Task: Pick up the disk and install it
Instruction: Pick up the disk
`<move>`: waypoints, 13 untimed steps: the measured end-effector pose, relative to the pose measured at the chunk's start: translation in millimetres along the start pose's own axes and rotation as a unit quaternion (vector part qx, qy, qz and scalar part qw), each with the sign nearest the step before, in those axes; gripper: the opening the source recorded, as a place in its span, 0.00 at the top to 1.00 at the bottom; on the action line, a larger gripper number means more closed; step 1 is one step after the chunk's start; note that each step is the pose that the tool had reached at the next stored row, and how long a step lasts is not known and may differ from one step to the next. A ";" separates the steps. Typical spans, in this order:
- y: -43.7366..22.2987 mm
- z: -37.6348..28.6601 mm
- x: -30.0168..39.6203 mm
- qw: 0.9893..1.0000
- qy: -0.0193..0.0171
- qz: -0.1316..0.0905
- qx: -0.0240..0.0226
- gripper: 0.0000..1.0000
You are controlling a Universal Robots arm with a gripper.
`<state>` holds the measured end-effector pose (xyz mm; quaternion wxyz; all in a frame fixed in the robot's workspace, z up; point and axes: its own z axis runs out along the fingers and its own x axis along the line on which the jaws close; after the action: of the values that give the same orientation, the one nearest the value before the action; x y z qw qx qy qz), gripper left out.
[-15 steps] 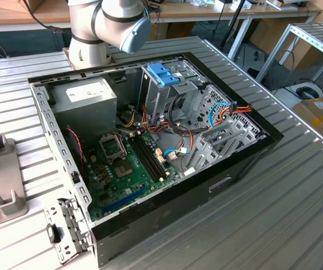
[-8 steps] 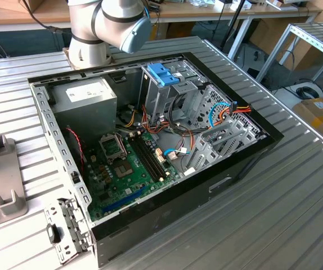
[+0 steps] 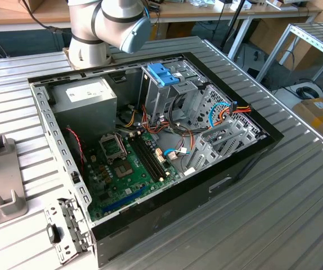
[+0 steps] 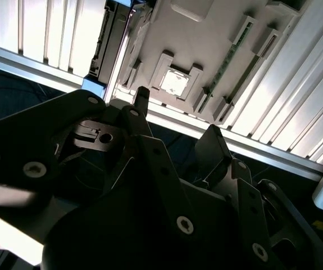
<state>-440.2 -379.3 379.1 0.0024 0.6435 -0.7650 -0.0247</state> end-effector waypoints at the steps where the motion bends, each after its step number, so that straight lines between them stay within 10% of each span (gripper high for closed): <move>1: 0.1 0.2 -0.1 1.000 0.000 0.000 0.000 0.40; 13: 1.5 1.9 -0.5 1.000 0.000 0.000 0.000 0.40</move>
<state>-441.6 -378.5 377.3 0.0023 0.6435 -0.7650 -0.0247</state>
